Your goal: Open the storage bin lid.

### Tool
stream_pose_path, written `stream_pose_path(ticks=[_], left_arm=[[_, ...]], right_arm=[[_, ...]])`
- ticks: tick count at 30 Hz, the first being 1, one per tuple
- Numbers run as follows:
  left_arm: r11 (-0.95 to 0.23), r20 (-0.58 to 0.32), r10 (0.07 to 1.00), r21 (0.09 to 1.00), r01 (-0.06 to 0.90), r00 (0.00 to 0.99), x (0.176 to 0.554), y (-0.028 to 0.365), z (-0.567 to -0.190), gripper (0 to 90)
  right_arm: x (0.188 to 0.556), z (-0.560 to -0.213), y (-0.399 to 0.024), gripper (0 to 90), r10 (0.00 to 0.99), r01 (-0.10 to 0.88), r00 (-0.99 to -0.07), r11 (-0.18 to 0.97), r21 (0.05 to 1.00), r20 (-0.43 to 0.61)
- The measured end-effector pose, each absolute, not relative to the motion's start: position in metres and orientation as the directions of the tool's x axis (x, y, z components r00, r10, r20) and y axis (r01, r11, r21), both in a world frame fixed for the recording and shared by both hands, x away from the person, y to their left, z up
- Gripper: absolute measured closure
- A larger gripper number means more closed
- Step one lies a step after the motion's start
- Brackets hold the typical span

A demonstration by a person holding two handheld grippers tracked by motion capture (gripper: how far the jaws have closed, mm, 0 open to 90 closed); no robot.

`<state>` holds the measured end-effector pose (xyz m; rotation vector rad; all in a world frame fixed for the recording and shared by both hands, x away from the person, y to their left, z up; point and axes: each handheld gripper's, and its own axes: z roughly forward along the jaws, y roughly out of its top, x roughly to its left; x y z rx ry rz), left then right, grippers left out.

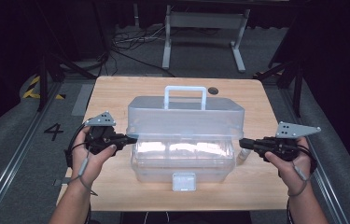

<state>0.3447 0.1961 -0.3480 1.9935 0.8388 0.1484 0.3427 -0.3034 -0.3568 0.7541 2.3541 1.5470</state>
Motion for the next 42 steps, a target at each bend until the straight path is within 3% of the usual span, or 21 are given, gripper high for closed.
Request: stream_pose_path(ticks=[7, 15, 20, 42], left_arm=[[-0.332, -0.21, 0.61, 0.808, 0.487, 0.764, 0.348, 0.197, -0.345, 89.7], [-0.328, -0.205, 0.61, 0.814, 0.48, 0.765, 0.351, 0.197, -0.342, 89.7], [-0.322, -0.204, 0.612, 0.818, 0.477, 0.764, 0.352, 0.197, -0.341, 89.7], [-0.303, -0.178, 0.622, 0.843, 0.444, 0.762, 0.363, 0.191, -0.33, 89.6]], right_arm=[[0.338, -0.356, -0.308, 82.3, 0.581, 0.299, -0.812, 0.328, 0.896, 0.059], [0.34, -0.358, -0.301, 53.1, 0.646, 0.263, -0.763, 0.308, 0.914, 0.002], [0.346, -0.357, -0.289, 46.5, 0.661, 0.221, -0.749, 0.296, 0.929, -0.033], [0.369, -0.342, -0.263, 42.8, 0.761, 0.152, -0.64, 0.262, 0.953, -0.107]])
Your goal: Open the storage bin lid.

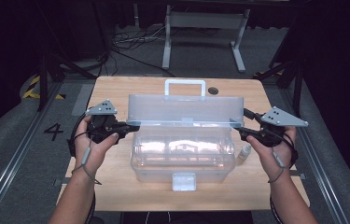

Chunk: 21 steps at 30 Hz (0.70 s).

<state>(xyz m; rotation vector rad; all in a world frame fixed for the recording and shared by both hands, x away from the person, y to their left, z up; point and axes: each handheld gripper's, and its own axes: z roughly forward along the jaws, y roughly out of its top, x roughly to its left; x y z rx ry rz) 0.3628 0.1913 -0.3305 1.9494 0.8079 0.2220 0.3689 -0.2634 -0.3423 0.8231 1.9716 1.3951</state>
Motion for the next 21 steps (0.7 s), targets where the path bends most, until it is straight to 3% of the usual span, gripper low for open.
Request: stream_pose_path(ticks=[7, 15, 21], left_arm=[[-0.29, -0.174, 0.626, 0.853, 0.434, 0.76, 0.365, 0.191, -0.329, 89.6], [-0.295, -0.161, 0.623, 0.858, 0.421, 0.765, 0.365, 0.191, -0.328, 89.5], [-0.301, -0.154, 0.633, 0.854, 0.425, 0.759, 0.361, 0.198, -0.326, 86.7]], right_arm=[[0.37, -0.34, -0.259, 46.5, 0.774, 0.133, -0.622, 0.258, 0.957, -0.123], [0.369, -0.333, -0.255, 59.7, 0.8, 0.106, -0.567, 0.304, 0.947, -0.194], [0.37, -0.33, -0.259, 66.4, 0.809, 0.105, -0.56, 0.287, 0.952, -0.182]])
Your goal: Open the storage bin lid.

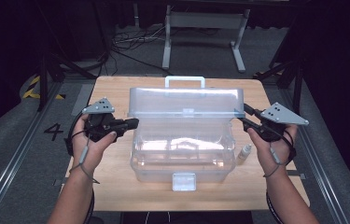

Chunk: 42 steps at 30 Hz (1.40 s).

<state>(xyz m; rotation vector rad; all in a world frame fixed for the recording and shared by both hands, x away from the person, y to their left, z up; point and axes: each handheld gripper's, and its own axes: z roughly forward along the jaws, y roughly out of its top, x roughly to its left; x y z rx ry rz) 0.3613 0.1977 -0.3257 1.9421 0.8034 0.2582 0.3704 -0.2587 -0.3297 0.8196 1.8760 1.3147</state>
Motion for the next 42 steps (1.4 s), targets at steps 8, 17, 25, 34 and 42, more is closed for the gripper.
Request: stream_pose_path(ticks=[8, 17, 25, 34, 42], left_arm=[[-0.311, -0.159, 0.64, 0.841, 0.443, 0.751, 0.356, 0.207, -0.329, 84.1], [-0.311, -0.161, 0.651, 0.835, 0.453, 0.742, 0.349, 0.213, -0.332, 83.8], [-0.302, -0.167, 0.664, 0.831, 0.466, 0.729, 0.345, 0.221, -0.334, 84.3], [-0.342, -0.167, 0.637, 0.813, 0.47, 0.752, 0.339, 0.221, -0.336, 84.7], [-0.449, -0.158, 0.547, 0.774, 0.447, 0.822, 0.331, 0.21, -0.339, 83.1]], right_arm=[[0.375, -0.324, -0.257, 67.4, 0.814, 0.113, -0.549, 0.301, 0.947, -0.193], [0.382, -0.32, -0.254, 67.2, 0.826, 0.108, -0.531, 0.285, 0.952, -0.187], [0.391, -0.313, -0.251, 66.6, 0.835, 0.102, -0.515, 0.286, 0.953, -0.195], [0.402, -0.308, -0.249, 67.7, 0.843, 0.108, -0.502, 0.284, 0.953, -0.195], [0.415, -0.302, -0.249, 69.1, 0.843, 0.142, -0.505, 0.292, 0.946, -0.185]])
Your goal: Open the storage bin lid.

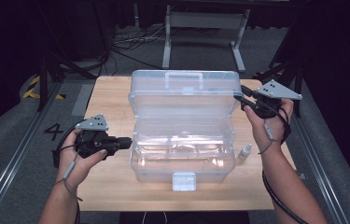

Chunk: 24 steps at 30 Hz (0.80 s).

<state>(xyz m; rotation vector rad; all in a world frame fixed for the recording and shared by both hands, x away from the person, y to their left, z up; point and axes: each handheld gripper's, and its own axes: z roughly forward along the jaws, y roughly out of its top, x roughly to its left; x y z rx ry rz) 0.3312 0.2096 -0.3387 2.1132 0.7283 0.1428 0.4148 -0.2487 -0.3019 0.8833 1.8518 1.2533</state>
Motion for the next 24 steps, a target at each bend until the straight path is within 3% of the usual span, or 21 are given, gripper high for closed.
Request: stream_pose_path(ticks=[11, 24], left_arm=[[-0.593, -0.144, 0.426, 0.701, 0.396, 0.893, 0.327, 0.178, -0.348, 79.7], [-0.71, -0.155, 0.346, 0.601, 0.367, 0.925, 0.332, 0.145, -0.375, 75.6]], right_arm=[[0.42, -0.299, -0.249, 69.1, 0.842, 0.162, -0.51, 0.291, 0.943, -0.173], [0.421, -0.299, -0.249, 68.9, 0.841, 0.169, -0.515, 0.291, 0.941, -0.167]])
